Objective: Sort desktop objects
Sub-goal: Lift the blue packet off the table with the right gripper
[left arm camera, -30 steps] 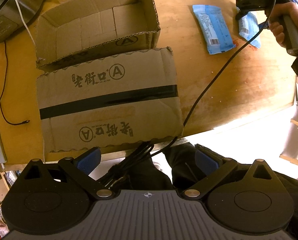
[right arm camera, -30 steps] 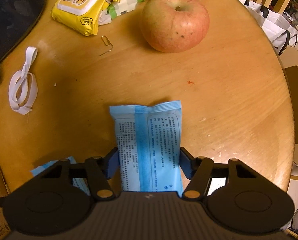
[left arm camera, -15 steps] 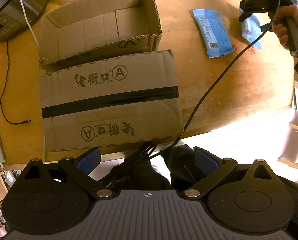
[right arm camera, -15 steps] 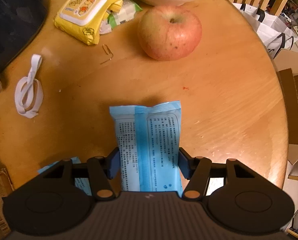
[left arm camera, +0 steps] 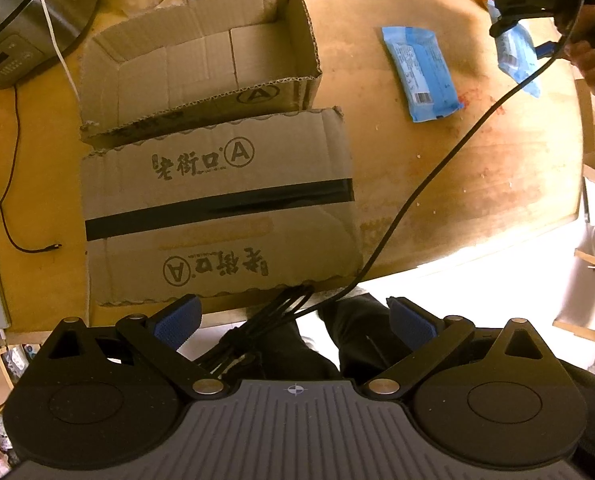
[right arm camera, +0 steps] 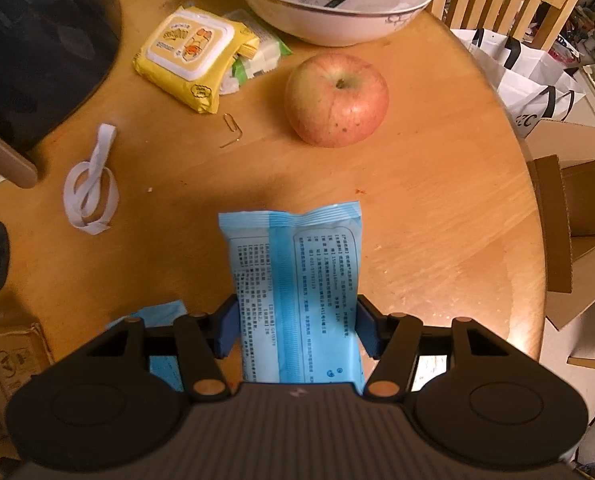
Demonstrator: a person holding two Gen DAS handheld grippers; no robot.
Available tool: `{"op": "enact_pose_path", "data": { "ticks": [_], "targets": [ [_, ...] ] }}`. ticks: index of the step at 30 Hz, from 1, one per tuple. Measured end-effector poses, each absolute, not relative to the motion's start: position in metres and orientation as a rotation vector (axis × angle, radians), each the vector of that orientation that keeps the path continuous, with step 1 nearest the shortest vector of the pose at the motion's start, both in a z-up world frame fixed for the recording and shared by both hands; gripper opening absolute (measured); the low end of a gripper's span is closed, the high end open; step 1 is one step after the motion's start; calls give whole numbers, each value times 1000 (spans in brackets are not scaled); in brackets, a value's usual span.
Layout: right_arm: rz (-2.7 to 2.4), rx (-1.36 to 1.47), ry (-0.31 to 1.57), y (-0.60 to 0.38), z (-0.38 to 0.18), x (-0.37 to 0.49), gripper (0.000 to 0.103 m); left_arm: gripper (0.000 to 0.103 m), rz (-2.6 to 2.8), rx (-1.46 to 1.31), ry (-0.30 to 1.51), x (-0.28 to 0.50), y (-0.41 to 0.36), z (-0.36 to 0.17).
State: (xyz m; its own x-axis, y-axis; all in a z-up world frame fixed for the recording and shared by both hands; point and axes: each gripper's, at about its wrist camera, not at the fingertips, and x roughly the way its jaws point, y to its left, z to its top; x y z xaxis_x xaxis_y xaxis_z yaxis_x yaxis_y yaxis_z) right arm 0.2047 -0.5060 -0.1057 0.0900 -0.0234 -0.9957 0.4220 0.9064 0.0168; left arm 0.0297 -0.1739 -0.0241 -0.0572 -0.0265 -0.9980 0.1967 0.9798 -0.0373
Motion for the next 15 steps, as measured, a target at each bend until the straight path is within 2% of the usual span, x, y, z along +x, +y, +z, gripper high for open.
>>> {"op": "enact_pose_path", "data": {
  "ticks": [15],
  "targets": [
    [-290, 327, 1438, -505, -81, 201, 57, 103, -188, 123, 1589, 30, -170, -14]
  ]
}}
